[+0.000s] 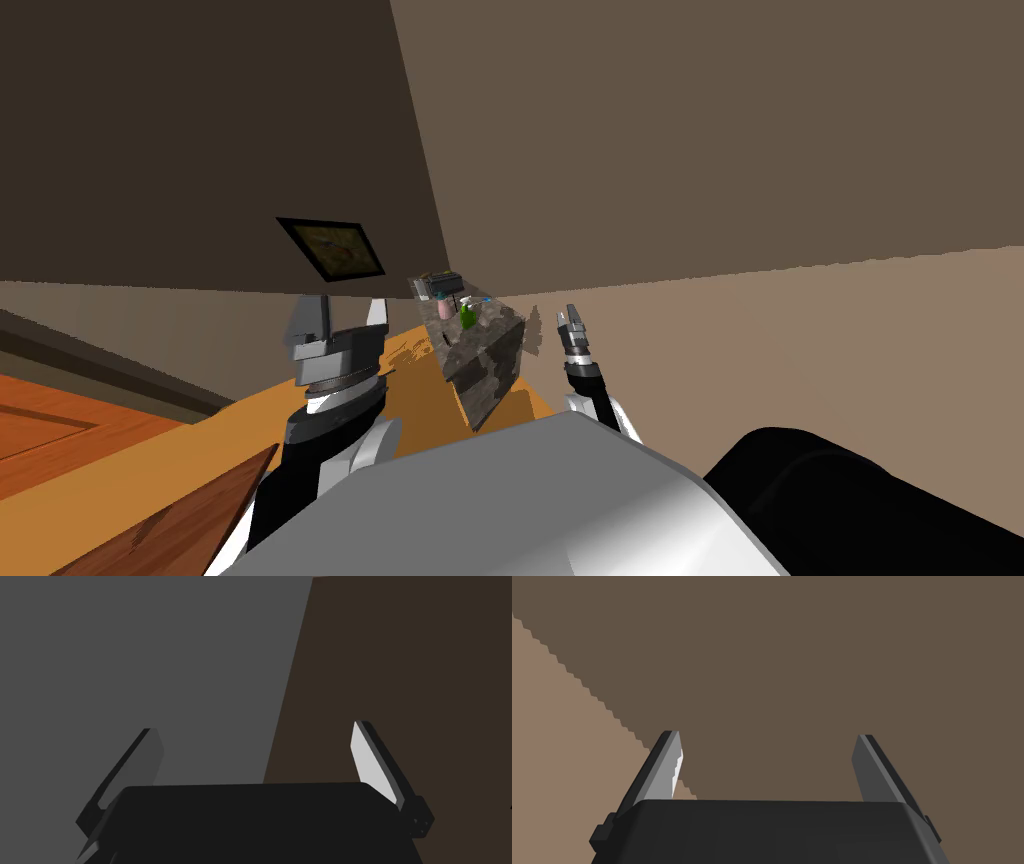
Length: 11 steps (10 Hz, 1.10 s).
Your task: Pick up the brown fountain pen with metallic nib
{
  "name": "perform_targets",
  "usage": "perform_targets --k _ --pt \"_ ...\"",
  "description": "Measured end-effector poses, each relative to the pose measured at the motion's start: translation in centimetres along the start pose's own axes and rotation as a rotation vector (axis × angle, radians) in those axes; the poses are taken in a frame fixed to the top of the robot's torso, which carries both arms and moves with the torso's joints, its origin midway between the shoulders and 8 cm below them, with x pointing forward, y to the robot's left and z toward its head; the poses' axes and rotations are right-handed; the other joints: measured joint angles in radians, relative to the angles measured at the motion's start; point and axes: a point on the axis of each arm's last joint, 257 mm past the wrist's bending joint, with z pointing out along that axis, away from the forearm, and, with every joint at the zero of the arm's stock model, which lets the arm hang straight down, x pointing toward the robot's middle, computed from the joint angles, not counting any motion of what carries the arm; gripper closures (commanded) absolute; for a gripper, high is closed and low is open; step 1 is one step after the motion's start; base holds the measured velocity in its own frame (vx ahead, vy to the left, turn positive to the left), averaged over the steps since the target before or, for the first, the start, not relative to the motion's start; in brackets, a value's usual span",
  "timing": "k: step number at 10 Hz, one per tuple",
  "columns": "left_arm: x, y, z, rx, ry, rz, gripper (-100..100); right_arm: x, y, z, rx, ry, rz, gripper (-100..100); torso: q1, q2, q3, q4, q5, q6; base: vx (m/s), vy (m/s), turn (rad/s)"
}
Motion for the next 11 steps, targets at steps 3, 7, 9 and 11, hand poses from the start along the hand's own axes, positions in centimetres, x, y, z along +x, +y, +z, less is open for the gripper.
perform_targets --k 3,7,9,11 --pt "0.6 1.7 0.1 -0.037 0.057 0.009 -100 0.0 0.0 0.0 0.0 0.0 0.0 0 0.0 0.005 0.003 0.001 0.0 0.0 -0.08 0.004 -0.059" --pt "1.0 6.3 -0.6 -0.144 0.141 0.038 -100 0.0 0.0 0.0 0.0 0.0 0.0 0 0.001 0.006 0.004 0.002 0.0 0.0 -0.1 0.007 -0.074" --pt "1.0 8.3 -0.6 -0.189 0.166 0.052 -100 0.0 0.0 0.0 0.0 0.0 0.0 0 0.0 0.004 0.002 0.001 0.0 0.0 -0.052 -0.003 -0.068" --pt "1.1 10.3 -0.7 -0.236 0.19 0.069 -100 0.0 0.0 0.0 0.0 0.0 0.0 0 0.0 0.003 0.002 0.001 0.0 0.0 -0.062 -0.001 -0.065"
